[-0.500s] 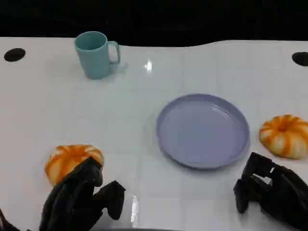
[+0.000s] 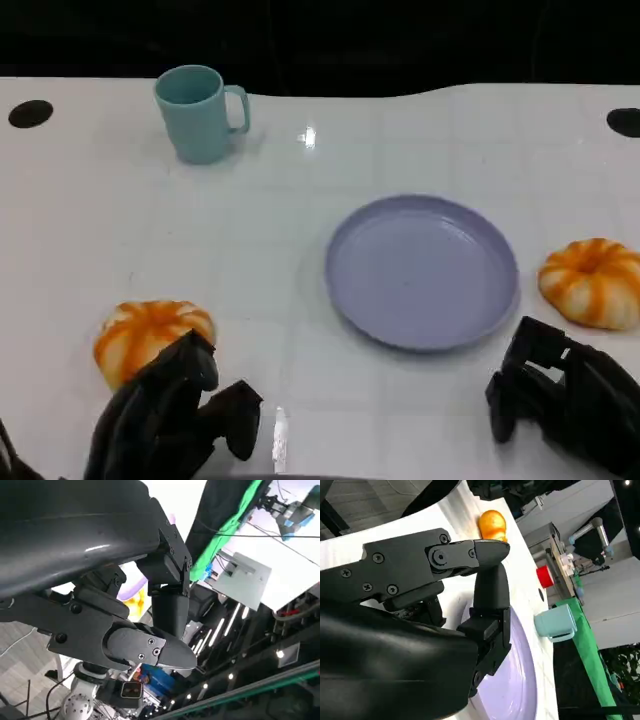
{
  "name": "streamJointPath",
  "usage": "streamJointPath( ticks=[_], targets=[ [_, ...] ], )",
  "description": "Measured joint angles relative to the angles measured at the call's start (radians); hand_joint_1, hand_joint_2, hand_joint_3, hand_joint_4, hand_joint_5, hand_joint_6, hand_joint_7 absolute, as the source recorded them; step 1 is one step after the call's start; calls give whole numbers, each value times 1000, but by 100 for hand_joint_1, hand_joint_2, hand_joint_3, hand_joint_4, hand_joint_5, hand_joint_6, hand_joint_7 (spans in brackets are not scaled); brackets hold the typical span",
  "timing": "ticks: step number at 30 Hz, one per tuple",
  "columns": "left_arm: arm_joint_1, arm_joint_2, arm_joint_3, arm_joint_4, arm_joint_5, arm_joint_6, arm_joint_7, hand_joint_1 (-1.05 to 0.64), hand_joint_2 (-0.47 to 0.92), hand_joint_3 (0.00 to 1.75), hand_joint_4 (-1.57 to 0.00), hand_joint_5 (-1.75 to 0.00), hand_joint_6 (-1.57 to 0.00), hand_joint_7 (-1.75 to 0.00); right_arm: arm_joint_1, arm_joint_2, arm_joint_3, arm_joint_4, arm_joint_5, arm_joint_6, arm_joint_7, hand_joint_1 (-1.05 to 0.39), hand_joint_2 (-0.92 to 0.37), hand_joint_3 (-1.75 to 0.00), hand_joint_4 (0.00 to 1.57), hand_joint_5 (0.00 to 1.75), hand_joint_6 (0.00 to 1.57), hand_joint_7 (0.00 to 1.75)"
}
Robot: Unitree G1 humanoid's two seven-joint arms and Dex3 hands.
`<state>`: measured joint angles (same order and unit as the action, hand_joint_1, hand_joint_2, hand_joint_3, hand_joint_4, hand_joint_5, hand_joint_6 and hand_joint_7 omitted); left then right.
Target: Grasp the bread from the table and place it into the plate.
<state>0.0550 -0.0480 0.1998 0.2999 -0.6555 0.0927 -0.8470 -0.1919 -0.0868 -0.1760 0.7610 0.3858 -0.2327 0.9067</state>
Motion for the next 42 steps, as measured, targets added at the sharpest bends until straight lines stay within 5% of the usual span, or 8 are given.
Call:
streamJointPath(
  ticks=[13, 20, 23, 26, 33, 42],
  targets=[
    [-15, 0, 4, 13, 11, -25, -15, -75, 92, 16, -82, -174, -77, -132, -1, 0, 3, -5, -1, 8, -9, -59, -92, -22, 73, 174, 64, 155],
    [24, 3, -29, -72, 223, -251, 111, -69, 92, 27, -49, -169, -46, -127, 0, 1, 14, -21, -7, 18, -33, -60, -92, -24, 72, 174, 62, 156],
    [38, 31, -53, -126, 349, -361, 174, -64, 92, 29, -31, -135, -30, -78, 2, 1, 31, -35, -38, 10, -53, -60, -92, -25, 71, 174, 62, 156],
    [58, 103, -73, -207, 538, -446, 266, -62, 92, 29, -19, -113, -31, -46, 12, 1, 36, -50, -41, 10, -63, -60, -92, -25, 72, 174, 62, 156],
    [75, 289, -83, -404, 933, -465, 463, -60, 92, 20, -3, -95, -31, -22, 20, 1, 41, -74, -41, 22, -81, -61, -92, -23, 74, 174, 63, 157],
    [72, 417, -147, -572, 1430, -377, 614, -62, 92, 9, -1, -37, -23, 0, 24, 1, 41, -78, -40, 32, -81, -60, -92, -23, 74, 174, 63, 158]
  ],
)
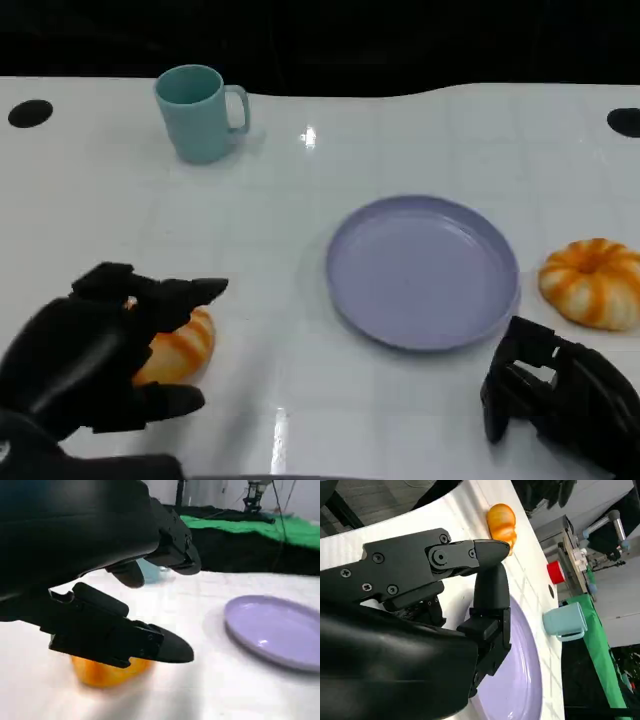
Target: Grasp the bread from the table and place it into the plate.
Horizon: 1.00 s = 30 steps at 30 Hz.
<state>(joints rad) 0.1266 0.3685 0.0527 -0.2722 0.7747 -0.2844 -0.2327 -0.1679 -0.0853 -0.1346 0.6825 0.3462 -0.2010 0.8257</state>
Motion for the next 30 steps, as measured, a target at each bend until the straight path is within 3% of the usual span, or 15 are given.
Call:
streamJointPath(
  ticks=[3, 8, 30],
  targets=[
    [-8, 34, -40, -54, 105, 85, -47, -61, 91, 2, -1, -24, -20, 0, 1, 0, 0, -3, 0, 4, 0, -60, -92, -23, 74, 174, 63, 158],
    [-72, 80, -105, -35, 194, 163, -112, -62, 86, 0, -1, -20, -20, -1, 5, 1, 0, -11, 0, 5, -1, -60, -92, -24, 74, 174, 64, 157],
    [-444, 94, -410, 628, 212, 234, -35, -49, 81, 0, -3, -6, -15, -1, 2, 0, -5, -6, 3, 12, 2, -58, -92, -24, 73, 173, 64, 155]
  ],
)
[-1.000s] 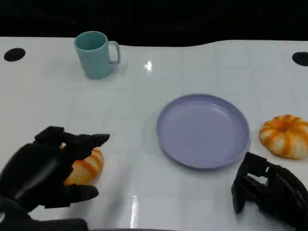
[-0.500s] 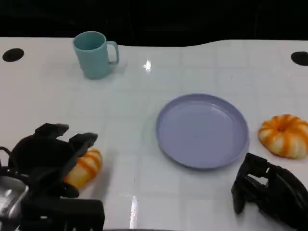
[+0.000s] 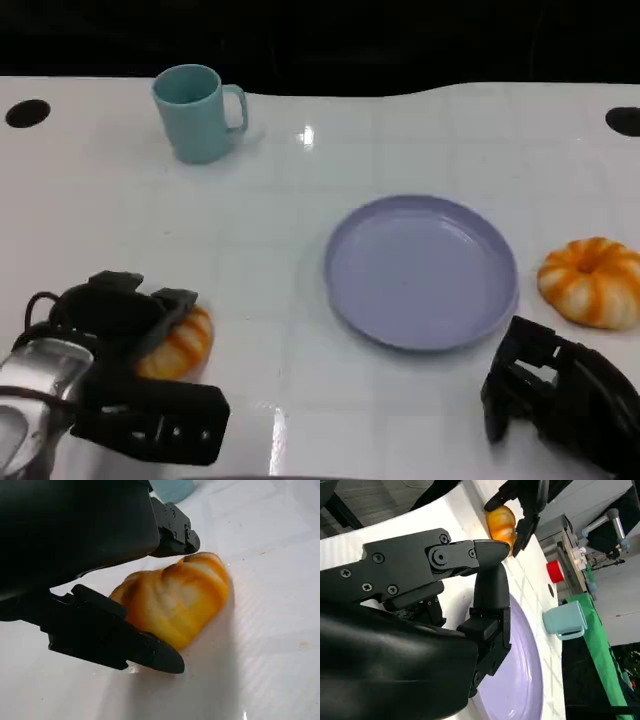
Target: Grasp the bread from the table and place it into the plate.
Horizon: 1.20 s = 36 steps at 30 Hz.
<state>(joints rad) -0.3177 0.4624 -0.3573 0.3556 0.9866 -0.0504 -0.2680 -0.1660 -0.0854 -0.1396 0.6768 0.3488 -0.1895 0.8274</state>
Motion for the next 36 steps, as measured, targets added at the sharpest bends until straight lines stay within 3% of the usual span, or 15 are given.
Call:
streamJointPath(
  ticks=[5, 10, 11, 12, 13, 15, 16, 17, 19, 23, 25, 31, 34, 36],
  targets=[
    [-64, -3, -37, 101, -29, 0, 33, -36, 90, 4, -12, -9, -22, -3, -5, 0, -2, 12, 0, -5, 3, -59, -92, -24, 73, 173, 64, 155],
    [-61, -1, -32, 146, -98, -65, 160, -19, 92, 25, -45, -16, -48, -6, -5, 0, -1, 12, -1, -10, 0, -61, -92, -24, 74, 173, 65, 155],
    [-55, 0, -29, 156, -113, -89, 197, -16, 90, 39, -61, -24, -63, -6, -5, 0, -1, 12, -2, -12, -2, -60, -92, -24, 74, 174, 65, 156],
    [-53, 0, -27, 174, -124, -117, 238, -15, 87, 47, -66, -26, -69, -5, -6, 0, -1, 12, -2, -13, -2, -60, -92, -24, 74, 174, 65, 156],
    [-51, 2, -25, 193, -139, -146, 283, -15, 86, 55, -78, -33, -81, -7, -6, 0, -1, 12, -1, -13, -1, -60, -92, -24, 74, 174, 65, 156],
    [-51, 3, -23, 234, -156, -198, 365, -18, 77, 87, -82, -96, -103, -23, -7, 0, -2, 12, 0, -11, -1, -60, -92, -24, 74, 174, 65, 156],
    [-51, 3, -21, 254, -163, -223, 408, -20, 73, 106, -76, -143, -80, -105, -7, 0, -1, 12, 0, -10, -1, -60, -92, -23, 74, 174, 65, 156],
    [-53, 2, -20, 281, -173, -251, 464, -21, 71, 113, -74, -158, -67, -139, -8, 0, -1, 12, 0, -8, 0, -60, -92, -23, 74, 174, 65, 155],
    [-58, 1, -20, 327, -178, -292, 550, -22, 70, 119, -71, -171, -57, -167, -8, 0, -1, 11, 0, -5, -1, -60, -92, -23, 74, 174, 65, 155],
    [-82, 0, -28, 380, -179, -323, 615, -22, 67, 119, -70, -174, -53, -174, -8, 0, -1, 10, 0, -3, -3, -60, -92, -23, 74, 174, 65, 155],
    [-88, -1, -28, 392, -190, -331, 617, -23, 68, 111, -69, -175, -54, -162, -8, 0, -1, 10, 0, -2, -3, -59, -92, -23, 74, 174, 65, 155],
    [-97, -3, -26, 400, -215, -334, 617, -22, 67, 88, -69, -175, -49, -174, -8, 0, -3, 5, 1, 9, -4, -60, -92, -21, 74, 173, 66, 154],
    [-98, -3, -25, 385, -223, -328, 615, -16, 57, 103, -69, -175, -50, -175, -8, -1, -4, 5, 1, 9, -4, -60, -92, -22, 74, 173, 65, 155],
    [-103, -3, -20, 375, -237, -331, 606, -19, 60, 113, -70, -175, -52, -175, -8, -1, -3, 5, 1, 9, -4, -60, -92, -24, 73, 173, 64, 155]
  ],
)
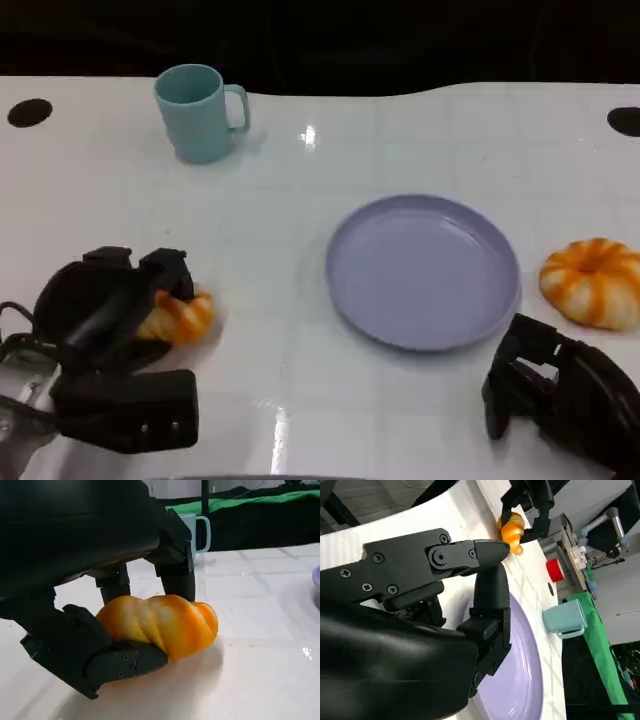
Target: Grasp the bread from the table and place it into the plate.
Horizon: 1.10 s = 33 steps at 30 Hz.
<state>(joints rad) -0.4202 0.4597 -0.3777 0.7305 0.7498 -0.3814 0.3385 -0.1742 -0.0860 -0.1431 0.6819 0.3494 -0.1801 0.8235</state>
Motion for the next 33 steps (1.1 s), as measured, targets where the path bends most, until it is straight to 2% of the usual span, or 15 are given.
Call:
streamJointPath(
  ticks=[3, 9, 17, 21, 29, 33],
  targets=[
    [-25, 0, 20, -14, -69, -31, -61, -24, 63, 109, -73, -175, -55, -175, 0, 0, 1, 1, -4, -11, -4, -60, -92, -25, 73, 173, 63, 156],
    [-118, -15, 45, -72, -139, -38, -155, -22, 67, 91, -76, -175, -57, -175, -2, -1, 1, 7, -1, -19, 4, -59, -92, -23, 73, 172, 63, 155],
    [-213, -77, 31, -85, -146, -2, -261, -18, 64, 88, -79, -175, -60, -175, 0, -2, -2, 6, 2, -19, 8, -60, -92, -22, 72, 175, 61, 159],
    [-271, -131, 0, -66, -144, -4, -279, -20, 64, 89, -82, -175, -63, -175, 1, -2, -1, 6, 1, -23, 10, -61, -92, -22, 73, 174, 62, 159],
    [-383, -279, -89, 65, -91, -8, -266, -23, 64, 94, -89, -175, -66, -175, 2, -5, -2, 6, 1, -33, 19, -60, -92, -23, 74, 174, 64, 157],
    [-437, -348, -118, 147, -64, -25, -203, -22, 54, 108, -91, -175, -68, -175, 3, -12, -3, 8, 3, -37, 32, -61, -92, -25, 74, 175, 64, 158]
  ],
)
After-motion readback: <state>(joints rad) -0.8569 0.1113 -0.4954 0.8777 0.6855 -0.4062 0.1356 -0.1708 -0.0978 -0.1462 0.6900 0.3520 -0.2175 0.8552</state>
